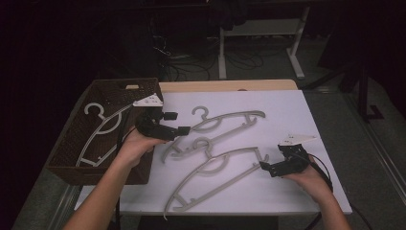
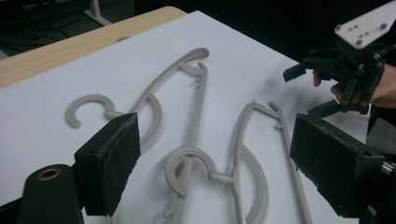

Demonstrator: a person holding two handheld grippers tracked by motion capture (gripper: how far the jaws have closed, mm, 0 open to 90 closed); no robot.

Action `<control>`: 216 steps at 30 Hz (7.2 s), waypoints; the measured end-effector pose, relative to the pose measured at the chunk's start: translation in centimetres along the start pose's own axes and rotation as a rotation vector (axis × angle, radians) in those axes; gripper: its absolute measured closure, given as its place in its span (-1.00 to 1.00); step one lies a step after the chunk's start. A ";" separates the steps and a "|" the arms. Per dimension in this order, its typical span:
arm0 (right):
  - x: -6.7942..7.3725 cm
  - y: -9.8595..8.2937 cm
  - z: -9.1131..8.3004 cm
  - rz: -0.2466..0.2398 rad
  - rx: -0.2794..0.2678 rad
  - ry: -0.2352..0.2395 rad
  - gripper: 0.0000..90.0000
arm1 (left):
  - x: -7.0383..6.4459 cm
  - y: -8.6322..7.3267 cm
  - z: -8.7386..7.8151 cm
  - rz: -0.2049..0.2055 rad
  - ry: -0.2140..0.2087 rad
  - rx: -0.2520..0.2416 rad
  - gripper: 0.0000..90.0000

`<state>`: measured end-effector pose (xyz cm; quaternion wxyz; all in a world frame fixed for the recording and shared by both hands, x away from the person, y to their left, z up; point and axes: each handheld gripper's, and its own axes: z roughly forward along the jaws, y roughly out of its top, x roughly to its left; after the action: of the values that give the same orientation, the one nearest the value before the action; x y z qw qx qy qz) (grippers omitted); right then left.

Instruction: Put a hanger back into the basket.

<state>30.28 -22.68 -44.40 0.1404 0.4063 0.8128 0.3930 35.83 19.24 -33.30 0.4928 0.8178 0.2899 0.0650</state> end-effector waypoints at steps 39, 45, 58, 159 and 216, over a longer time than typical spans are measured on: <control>0.8 3.6 1.3 -0.035 0.105 0.077 0.58 | -2.1 -7.6 5.1 0.003 -0.077 0.113 -1.00; 0.5 2.7 0.7 -0.039 0.129 0.070 0.98 | -2.1 -7.7 5.1 0.003 -0.078 0.118 -1.00; -0.5 1.4 1.4 -0.032 0.190 0.038 0.98 | -2.1 -8.0 5.5 0.006 -0.083 0.148 -1.00; 0.3 -0.3 0.0 -0.003 0.049 -0.004 -1.00 | -1.0 3.3 -0.6 0.144 0.163 0.177 0.82; 0.3 -0.1 0.2 0.005 0.044 -0.023 -1.00 | 16.1 -5.0 -20.0 -0.071 0.629 0.228 0.82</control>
<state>30.16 -22.39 -44.64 0.1398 0.4159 0.8186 0.3707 39.13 45.01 -30.30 0.2863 0.7971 0.4614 0.2641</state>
